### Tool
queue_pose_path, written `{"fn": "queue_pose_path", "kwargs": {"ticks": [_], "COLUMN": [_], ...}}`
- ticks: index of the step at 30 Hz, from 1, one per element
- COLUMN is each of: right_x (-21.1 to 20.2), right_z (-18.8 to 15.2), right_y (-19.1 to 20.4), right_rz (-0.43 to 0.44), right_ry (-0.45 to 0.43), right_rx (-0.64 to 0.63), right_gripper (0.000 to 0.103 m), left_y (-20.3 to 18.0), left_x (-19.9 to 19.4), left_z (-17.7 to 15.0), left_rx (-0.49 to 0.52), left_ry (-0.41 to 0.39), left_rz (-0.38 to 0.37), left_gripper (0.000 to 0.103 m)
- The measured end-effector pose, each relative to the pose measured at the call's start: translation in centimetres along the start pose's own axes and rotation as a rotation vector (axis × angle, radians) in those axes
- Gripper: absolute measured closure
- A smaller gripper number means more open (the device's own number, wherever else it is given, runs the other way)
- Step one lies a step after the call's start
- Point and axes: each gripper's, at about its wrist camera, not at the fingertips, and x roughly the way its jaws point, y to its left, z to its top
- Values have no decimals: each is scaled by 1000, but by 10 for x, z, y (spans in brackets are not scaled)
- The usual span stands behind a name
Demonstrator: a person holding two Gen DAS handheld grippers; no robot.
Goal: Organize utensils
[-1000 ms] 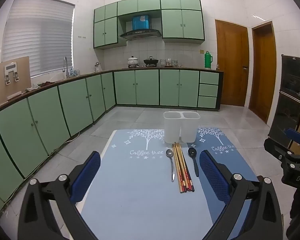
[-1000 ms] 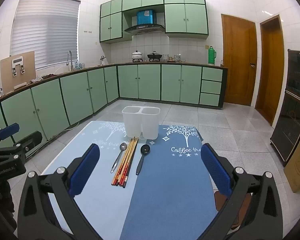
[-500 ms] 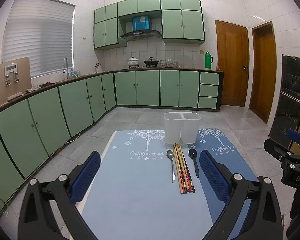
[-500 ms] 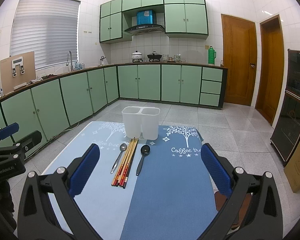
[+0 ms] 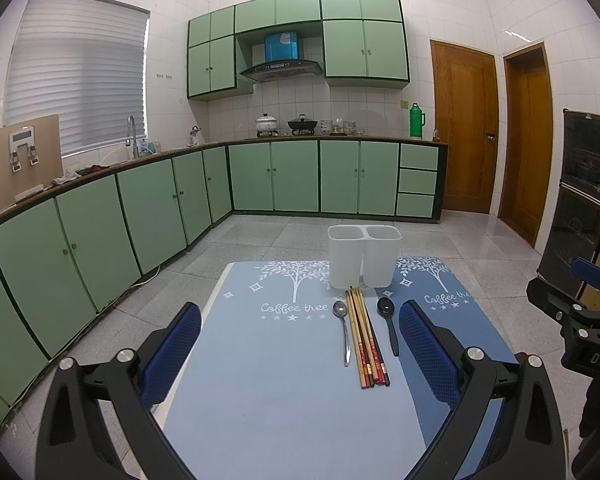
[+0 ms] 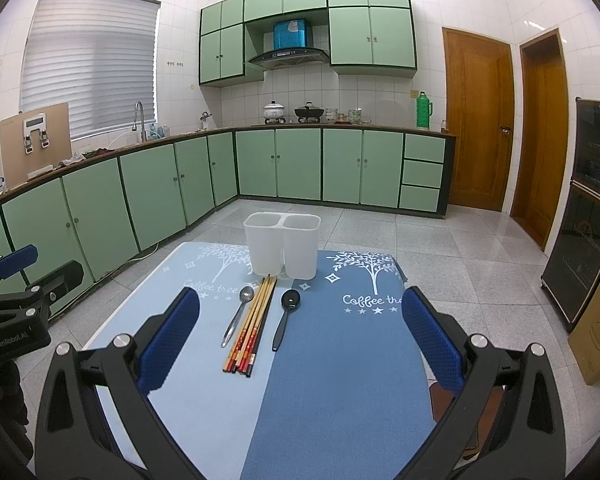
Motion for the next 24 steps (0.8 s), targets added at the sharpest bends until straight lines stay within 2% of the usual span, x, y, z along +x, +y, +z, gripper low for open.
{"fn": "queue_pose_path", "kwargs": {"ticks": [24], "right_x": [3], "right_z": [-2], "right_y": [-3], "right_rz": [-3], "right_ry": [9], "right_rx": [6], "right_gripper": [5], "left_y": [0], "left_x": [0], "left_z": [-2], "left_rx": [0], "left_ry": [2], "left_rz": [1], "left_gripper": [6]}}
